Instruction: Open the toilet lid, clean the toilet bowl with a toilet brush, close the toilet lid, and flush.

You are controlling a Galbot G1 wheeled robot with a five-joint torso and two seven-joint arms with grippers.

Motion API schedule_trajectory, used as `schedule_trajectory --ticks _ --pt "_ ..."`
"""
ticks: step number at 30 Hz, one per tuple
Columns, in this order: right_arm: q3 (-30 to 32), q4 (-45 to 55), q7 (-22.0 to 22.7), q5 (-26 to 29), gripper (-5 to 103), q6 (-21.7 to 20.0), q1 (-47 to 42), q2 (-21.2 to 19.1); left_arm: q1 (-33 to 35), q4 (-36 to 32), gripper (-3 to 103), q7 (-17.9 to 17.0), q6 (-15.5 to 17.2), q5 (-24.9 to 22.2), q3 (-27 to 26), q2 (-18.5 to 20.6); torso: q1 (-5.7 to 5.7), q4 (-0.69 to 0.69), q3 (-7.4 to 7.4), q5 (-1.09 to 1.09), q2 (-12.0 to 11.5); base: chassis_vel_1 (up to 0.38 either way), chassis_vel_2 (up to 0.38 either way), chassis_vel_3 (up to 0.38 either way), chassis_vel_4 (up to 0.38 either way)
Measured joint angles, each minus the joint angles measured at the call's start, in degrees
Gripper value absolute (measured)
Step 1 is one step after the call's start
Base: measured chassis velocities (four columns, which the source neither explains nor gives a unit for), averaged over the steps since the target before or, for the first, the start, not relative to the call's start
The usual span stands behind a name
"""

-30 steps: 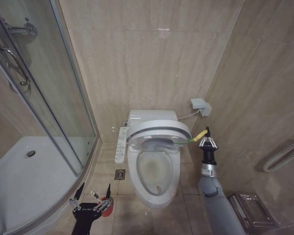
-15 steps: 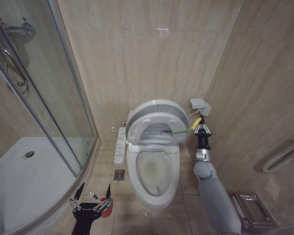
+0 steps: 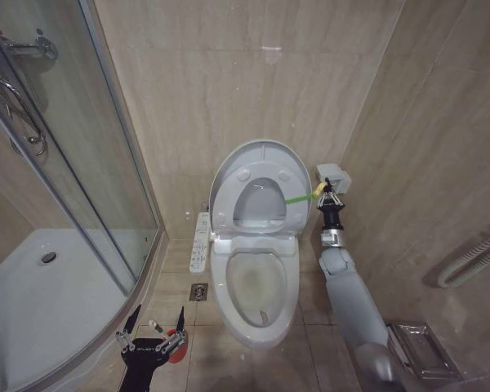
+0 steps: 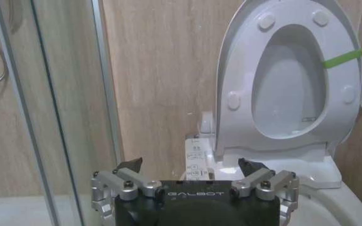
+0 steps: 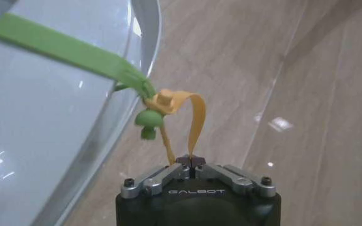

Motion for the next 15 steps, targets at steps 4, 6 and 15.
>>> schedule_trajectory --ticks 4,6,15 --pt "0.0 -3.7 -0.8 -0.3 1 -0.2 2.7 0.1 0.0 0.0 99 0.0 0.0 0.0 0.0 0.0 0.00 0.00 0.00 0.00 0.0 0.000 0.000 0.000 0.000" --pt "0.1 -4.8 -1.1 -0.4 1 -0.4 3.5 0.2 0.0 0.0 99 0.0 0.0 0.0 0.0 0.0 0.00 0.00 0.00 0.00 0.0 0.000 0.000 0.000 0.000" --pt "0.4 -10.5 -3.2 -1.3 1 -1.4 8.0 0.9 0.0 0.0 99 0.0 0.0 0.0 0.0 0.0 0.00 0.00 0.00 0.00 0.0 0.000 0.000 0.000 0.000"
